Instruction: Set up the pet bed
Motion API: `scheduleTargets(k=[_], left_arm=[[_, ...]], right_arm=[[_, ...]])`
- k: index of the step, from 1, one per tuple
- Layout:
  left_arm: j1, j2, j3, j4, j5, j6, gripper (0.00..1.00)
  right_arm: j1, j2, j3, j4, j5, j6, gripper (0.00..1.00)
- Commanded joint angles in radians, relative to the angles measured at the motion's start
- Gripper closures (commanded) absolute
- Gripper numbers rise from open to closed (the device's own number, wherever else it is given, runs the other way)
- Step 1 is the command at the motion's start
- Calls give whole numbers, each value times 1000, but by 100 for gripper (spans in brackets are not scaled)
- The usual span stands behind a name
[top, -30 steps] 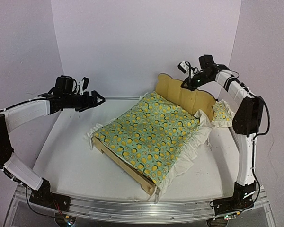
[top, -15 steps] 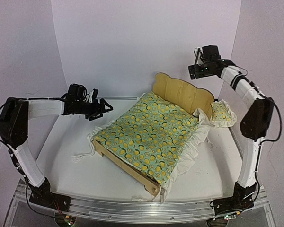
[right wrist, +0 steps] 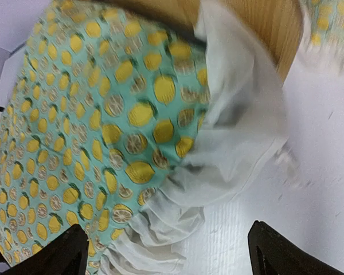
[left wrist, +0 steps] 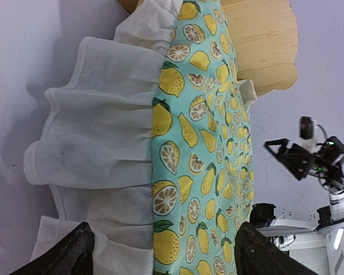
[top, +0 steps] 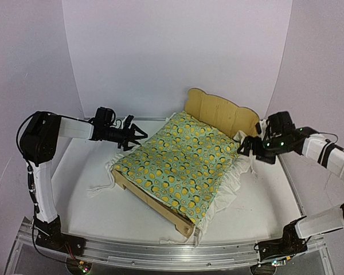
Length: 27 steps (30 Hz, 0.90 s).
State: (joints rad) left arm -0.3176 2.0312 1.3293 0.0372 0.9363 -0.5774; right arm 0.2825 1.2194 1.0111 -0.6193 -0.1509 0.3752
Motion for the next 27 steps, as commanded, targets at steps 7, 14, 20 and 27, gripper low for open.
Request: scheduleTargets(k=[7,14,20,27], left_arm=[[-41,-36,-114,249,138,-140,16],[-49,-114,-308,410,95,-251,18],[-95,-228,-510,573,-16,-377,19],[-287,-291,-597,654,-196,-439,19]], right_arm=[[-28,87,-347,654,-403,434,14],[-28,319,-185,781,-454,305,25],[-26,631,141,865,-483,197,23],[2,1119,739,840,-622,149,19]])
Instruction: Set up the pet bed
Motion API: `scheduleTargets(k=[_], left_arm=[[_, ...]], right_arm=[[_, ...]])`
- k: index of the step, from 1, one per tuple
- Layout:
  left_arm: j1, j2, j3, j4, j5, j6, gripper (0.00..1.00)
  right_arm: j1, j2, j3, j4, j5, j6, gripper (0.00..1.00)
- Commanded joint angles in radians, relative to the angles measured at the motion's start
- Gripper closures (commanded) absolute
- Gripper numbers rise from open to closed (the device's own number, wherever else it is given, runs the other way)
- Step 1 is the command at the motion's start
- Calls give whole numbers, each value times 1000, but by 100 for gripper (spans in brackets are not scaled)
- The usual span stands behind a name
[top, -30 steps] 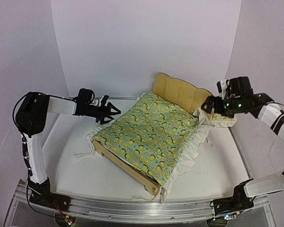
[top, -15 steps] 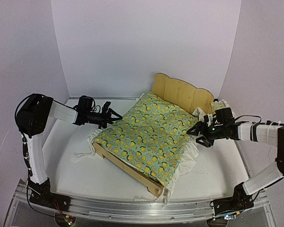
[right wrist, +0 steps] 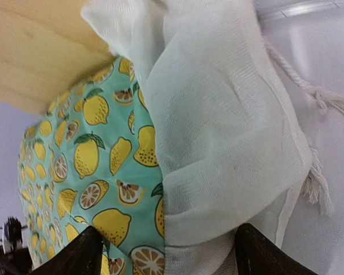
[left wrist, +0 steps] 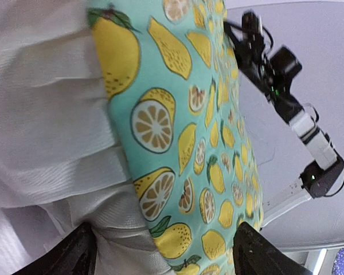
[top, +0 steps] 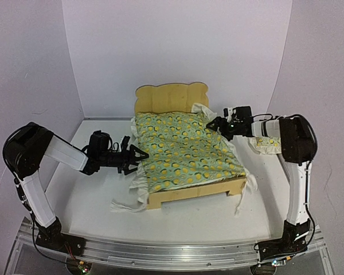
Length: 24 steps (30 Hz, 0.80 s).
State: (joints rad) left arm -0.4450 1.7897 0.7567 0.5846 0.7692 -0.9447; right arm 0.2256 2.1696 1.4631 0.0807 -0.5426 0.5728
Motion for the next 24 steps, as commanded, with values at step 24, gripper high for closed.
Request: scheduleTargets(k=[24], left_arm=[[93,-275,358,-563,-582,498,6]], right_arm=[[5,-687,-281,-641,322,-255,2]])
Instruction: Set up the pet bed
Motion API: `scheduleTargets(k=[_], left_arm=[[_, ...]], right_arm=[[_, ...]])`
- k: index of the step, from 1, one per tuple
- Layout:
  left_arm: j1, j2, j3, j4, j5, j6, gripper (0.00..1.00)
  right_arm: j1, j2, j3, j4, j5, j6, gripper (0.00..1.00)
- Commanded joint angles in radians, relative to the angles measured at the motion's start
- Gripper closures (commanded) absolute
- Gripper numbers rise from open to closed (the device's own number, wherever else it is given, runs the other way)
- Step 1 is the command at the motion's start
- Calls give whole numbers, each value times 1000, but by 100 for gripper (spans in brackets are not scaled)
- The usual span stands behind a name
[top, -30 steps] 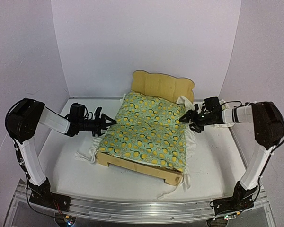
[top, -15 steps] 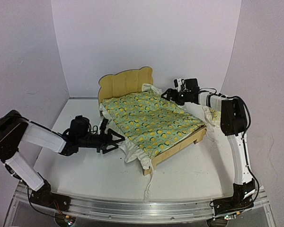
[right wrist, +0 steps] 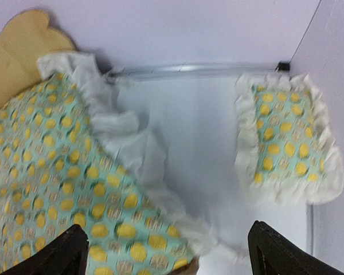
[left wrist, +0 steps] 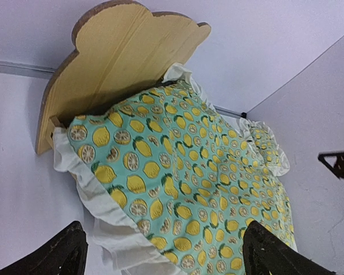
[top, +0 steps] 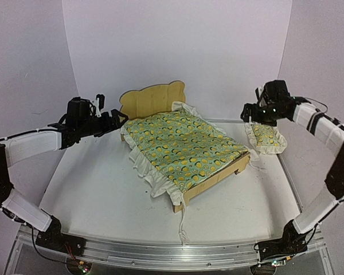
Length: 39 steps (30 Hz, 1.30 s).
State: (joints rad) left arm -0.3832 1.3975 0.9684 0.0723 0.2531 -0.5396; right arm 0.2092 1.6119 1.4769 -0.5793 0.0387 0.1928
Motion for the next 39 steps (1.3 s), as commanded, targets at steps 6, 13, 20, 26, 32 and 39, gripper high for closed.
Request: scheduleTargets(k=[6,13,20,26,32,39], left_arm=[[86,364,474,-64,-80,252,7],[172,548,699,4,64,288,7],[189,743,972,-36,355,296,17],[185,802,989,-27,550,232,35],[184,576,668,0,498,215,59],[179,222,256,48,492,200,67]], right_arm=[[20,-356,-649,341,-447,431,2],[20,-321,-720,527,-493,583,2],[20,-254,-755,639,-469,644,2],[21,-125,-665,644,-477,562,2],[20,52,-497,622,-556,472,2],[27,139,-397,608,-607,445,2]])
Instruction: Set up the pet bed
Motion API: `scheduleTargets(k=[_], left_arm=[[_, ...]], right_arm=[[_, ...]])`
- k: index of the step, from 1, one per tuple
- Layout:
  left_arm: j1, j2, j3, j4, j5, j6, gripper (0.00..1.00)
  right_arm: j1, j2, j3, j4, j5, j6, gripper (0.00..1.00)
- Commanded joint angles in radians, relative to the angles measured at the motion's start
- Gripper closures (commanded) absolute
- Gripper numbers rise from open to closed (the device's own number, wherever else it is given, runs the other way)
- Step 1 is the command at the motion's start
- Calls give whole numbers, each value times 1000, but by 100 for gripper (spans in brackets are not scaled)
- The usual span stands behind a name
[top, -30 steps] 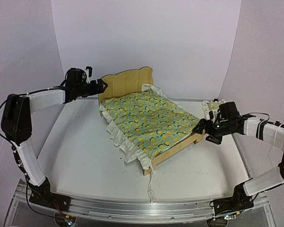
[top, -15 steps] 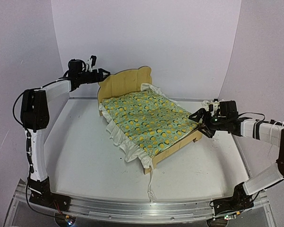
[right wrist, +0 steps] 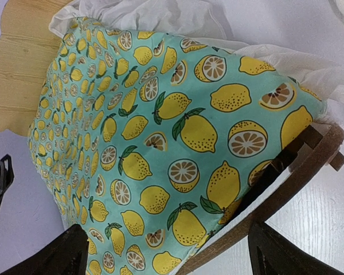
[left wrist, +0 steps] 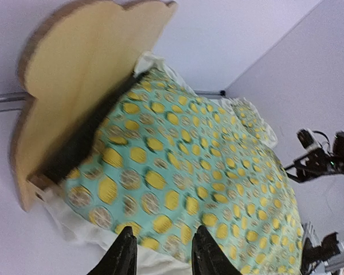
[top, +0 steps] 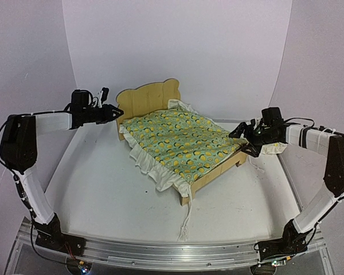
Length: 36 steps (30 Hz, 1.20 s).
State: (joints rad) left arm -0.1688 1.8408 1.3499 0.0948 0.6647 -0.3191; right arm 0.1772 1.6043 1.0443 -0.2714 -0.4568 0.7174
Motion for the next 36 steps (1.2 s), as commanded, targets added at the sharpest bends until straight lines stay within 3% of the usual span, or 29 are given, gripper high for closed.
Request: scheduleTargets(k=[1,3,5,6,9,12,15,18,21,25,29,36], left_arm=[[-34,-260,-163,20,82,-27,66],[-34,-342,-222,11,68,-24,60],[-34,-401,-226,2,-21,-11,41],[-34,-406,-202,-12,-78,12,32],[-31,-330,-59,-67,-264,89,19],[-23,-131,214,-239,-319,232,14],[18,116,521,-375,-184,268,14],[29,254,702,-398,-100,333,14],[28,332,815,-409,40,385,17],[25,364,804,-426,104,386,24],[-1,345,709,-428,92,408,57],[-41,123,389,-269,-51,464,88]], right_arm=[[59,145,26,298,-127,-75,2],[58,111,-21,296,-125,-65,2],[58,56,-88,284,-77,-68,2],[59,23,-100,273,-38,-73,2],[58,-59,-130,191,68,-89,2],[58,-133,-140,134,164,-137,2],[57,-210,-157,94,214,-178,2],[57,-268,-182,79,212,-191,2],[58,-292,-191,60,223,-176,2],[57,-294,-203,55,226,-145,2],[57,-253,-184,58,199,-141,2],[57,-182,-161,78,170,-130,2]])
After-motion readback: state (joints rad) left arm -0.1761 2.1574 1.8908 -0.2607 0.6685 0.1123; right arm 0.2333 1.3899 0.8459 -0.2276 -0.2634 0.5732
